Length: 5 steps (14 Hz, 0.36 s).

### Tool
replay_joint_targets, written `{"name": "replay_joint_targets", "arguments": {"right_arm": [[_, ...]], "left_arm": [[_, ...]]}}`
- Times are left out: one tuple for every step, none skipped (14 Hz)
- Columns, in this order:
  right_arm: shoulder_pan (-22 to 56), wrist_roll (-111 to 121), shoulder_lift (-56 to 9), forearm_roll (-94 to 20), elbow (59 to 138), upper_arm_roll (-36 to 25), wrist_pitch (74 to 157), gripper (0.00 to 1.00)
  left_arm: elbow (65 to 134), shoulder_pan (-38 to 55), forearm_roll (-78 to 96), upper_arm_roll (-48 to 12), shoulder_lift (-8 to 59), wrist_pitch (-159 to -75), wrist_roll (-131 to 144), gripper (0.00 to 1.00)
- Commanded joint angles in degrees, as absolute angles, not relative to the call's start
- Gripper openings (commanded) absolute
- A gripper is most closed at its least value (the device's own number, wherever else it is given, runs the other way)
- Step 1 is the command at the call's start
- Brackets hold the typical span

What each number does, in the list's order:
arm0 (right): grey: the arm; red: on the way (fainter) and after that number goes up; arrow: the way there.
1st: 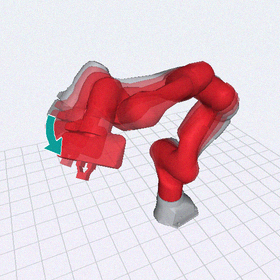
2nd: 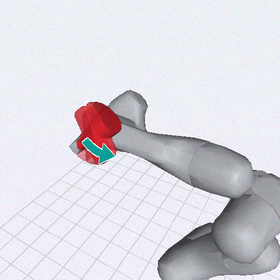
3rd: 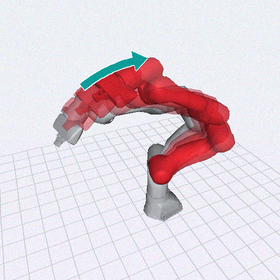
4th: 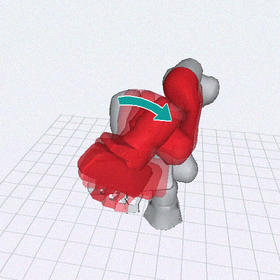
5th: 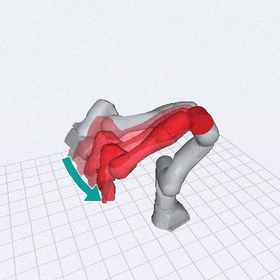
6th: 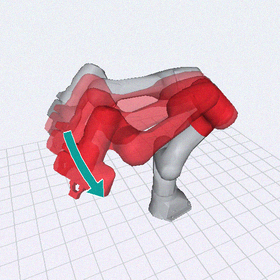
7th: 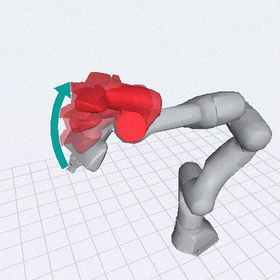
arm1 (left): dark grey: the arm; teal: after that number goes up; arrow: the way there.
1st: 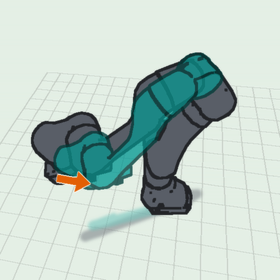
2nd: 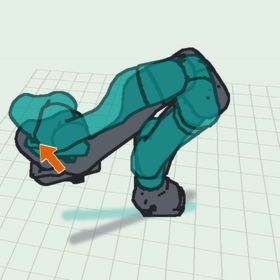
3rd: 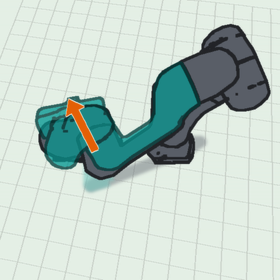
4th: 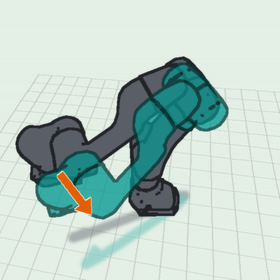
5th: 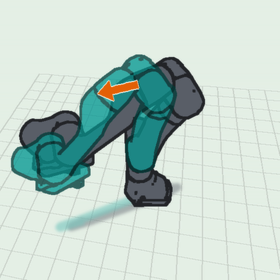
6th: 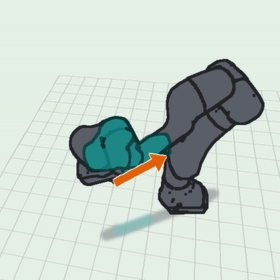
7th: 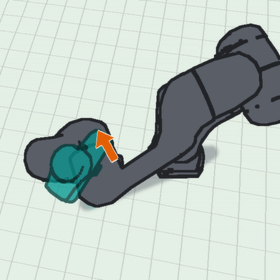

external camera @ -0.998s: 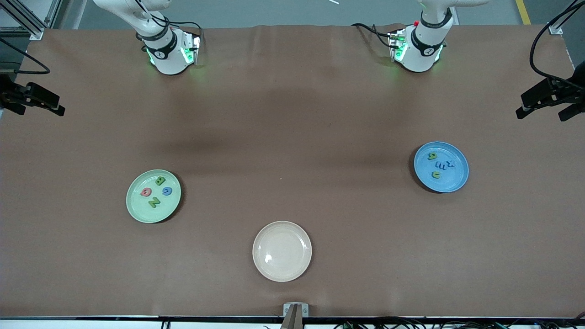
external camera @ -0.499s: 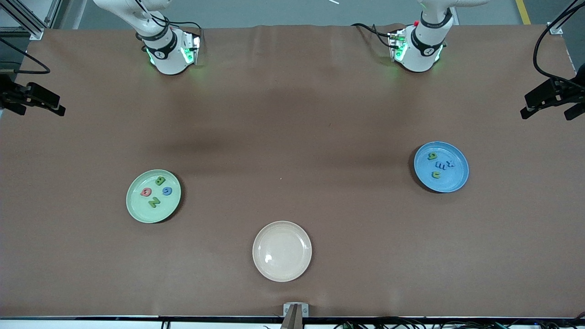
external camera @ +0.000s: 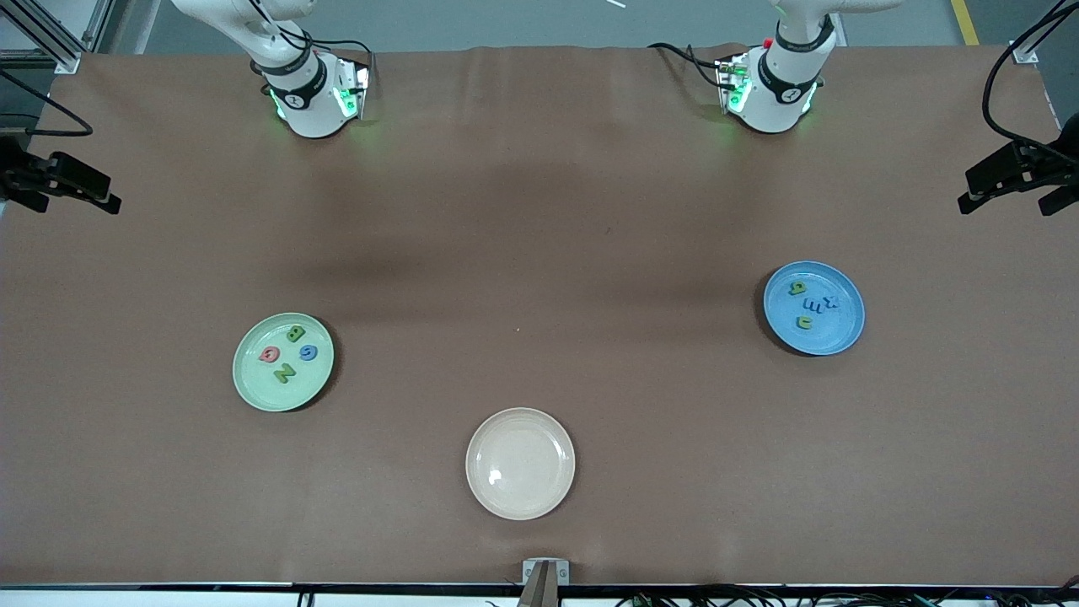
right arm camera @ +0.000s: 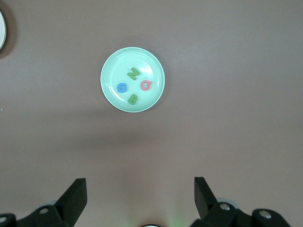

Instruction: Sort upper and lower case letters into plates

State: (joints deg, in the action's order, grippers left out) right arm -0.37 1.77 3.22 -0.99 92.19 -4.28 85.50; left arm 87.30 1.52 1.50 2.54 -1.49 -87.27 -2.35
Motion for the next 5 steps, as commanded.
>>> {"name": "replay_joint_targets", "arguments": {"right_arm": [[-1.0,2.5,5.5,-1.9,94.7,-4.0,86.2,1.0],[-1.0,2.5,5.4,-1.9,94.7,-4.0,86.1,1.0],[-1.0,2.5,5.4,-1.9,94.7,-4.0,86.0,1.0],[-1.0,2.5,5.5,-1.9,94.7,-4.0,86.0,1.0],[-1.0,2.5,5.5,-1.9,94.7,-4.0,86.0,1.0]], "left_arm": [[88.5,1.5,0.5,2.4,-3.1,-86.8,-2.7,1.0],[88.5,1.5,0.5,2.4,-3.1,-86.8,-2.7,1.0],[88.5,1.5,0.6,2.4,-3.1,-86.8,-2.7,1.0],[88.5,1.5,0.6,2.4,-3.1,-86.8,-2.7,1.0],[88.5,1.5,0.6,2.4,-3.1,-86.8,-2.7,1.0]]}}
